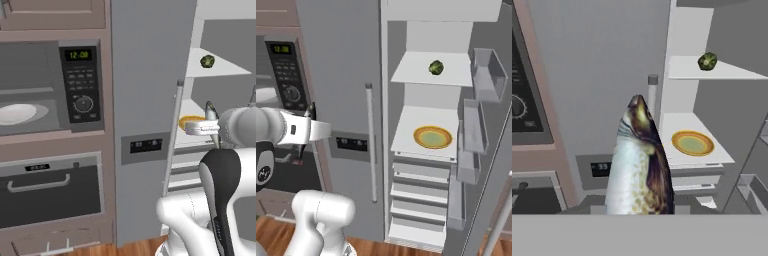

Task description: Transport the fish from the fridge to the microwave and turn on the microwave.

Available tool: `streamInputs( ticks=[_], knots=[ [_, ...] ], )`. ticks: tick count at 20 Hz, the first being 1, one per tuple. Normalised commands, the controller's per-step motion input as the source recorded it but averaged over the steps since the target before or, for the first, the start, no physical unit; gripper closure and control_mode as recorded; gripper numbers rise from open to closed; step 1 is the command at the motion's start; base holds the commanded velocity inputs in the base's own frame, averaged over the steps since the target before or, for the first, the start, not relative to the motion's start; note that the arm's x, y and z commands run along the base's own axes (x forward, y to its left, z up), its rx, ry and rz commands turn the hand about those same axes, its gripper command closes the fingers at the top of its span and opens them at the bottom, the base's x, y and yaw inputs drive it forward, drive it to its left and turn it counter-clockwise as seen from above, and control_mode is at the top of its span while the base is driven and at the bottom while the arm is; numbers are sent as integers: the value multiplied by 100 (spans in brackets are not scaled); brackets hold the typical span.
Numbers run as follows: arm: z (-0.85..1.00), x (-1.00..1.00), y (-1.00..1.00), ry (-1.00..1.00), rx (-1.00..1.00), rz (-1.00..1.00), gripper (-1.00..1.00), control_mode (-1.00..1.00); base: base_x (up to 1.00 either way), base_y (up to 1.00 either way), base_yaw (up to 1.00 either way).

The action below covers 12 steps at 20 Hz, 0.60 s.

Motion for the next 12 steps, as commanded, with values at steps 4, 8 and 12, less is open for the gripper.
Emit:
streamInputs(
  ticks=[4,8,12],
  knots=[
    [0,0,0,0,0,0,100,100,-8,51,0],
    [0,0,0,0,0,0,100,100,-4,51,0],
    [0,0,0,0,0,0,100,100,-6,51,0]
  ],
)
